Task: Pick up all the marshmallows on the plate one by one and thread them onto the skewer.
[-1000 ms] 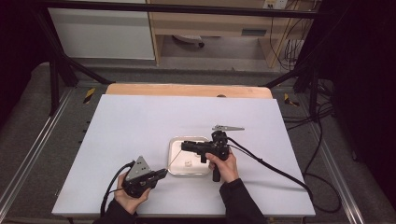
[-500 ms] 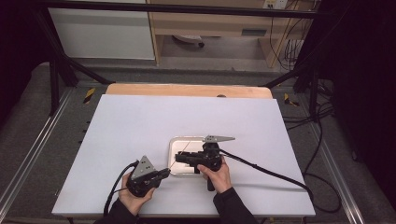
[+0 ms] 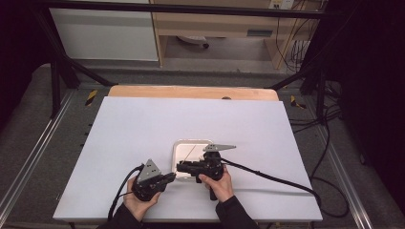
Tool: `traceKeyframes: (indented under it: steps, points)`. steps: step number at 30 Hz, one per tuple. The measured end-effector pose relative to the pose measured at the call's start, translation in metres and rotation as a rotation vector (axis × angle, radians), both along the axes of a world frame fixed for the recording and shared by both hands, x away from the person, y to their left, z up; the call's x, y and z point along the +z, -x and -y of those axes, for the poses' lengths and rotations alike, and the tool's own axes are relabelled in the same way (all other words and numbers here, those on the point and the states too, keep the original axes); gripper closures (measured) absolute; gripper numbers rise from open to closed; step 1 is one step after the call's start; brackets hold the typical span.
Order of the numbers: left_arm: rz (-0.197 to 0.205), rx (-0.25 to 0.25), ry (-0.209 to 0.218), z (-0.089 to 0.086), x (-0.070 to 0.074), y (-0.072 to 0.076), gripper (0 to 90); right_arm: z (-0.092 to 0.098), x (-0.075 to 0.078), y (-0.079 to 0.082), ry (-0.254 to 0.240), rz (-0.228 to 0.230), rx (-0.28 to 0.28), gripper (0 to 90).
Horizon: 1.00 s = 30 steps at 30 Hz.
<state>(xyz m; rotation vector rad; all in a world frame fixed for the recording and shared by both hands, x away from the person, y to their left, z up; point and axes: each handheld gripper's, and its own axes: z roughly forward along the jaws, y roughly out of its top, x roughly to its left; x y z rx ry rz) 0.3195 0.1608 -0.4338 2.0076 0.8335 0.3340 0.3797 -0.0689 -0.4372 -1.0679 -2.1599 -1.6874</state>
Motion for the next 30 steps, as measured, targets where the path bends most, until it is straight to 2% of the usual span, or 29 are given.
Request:
traceKeyframes:
  steps: [4,6,7,12,18,22,30]
  points:
    - [0.000,0.005,0.007,0.000,0.000,0.000,88.4,0.000,0.000,0.000,0.008,0.013,-0.003,69.1]
    - [0.000,0.006,0.008,-0.002,0.001,0.000,88.4,0.002,0.003,0.000,0.019,0.029,-0.011,63.0]
    - [0.017,0.000,0.013,-0.002,0.000,-0.002,88.4,0.003,0.005,0.000,0.024,0.041,-0.011,59.7]
    - [0.009,0.001,0.021,-0.006,0.000,-0.002,88.4,0.008,0.014,0.001,0.060,0.104,-0.052,39.3]
    - [0.009,-0.005,0.031,-0.010,0.001,-0.003,88.4,0.017,0.025,-0.003,0.154,0.181,-0.097,20.5]
    - [0.006,-0.006,0.039,-0.012,0.001,-0.003,88.4,0.022,0.028,-0.006,0.216,0.220,-0.097,13.4]
    - [0.008,-0.011,0.034,-0.014,0.000,-0.003,88.3,0.028,0.023,-0.016,0.383,0.256,-0.105,9.3]
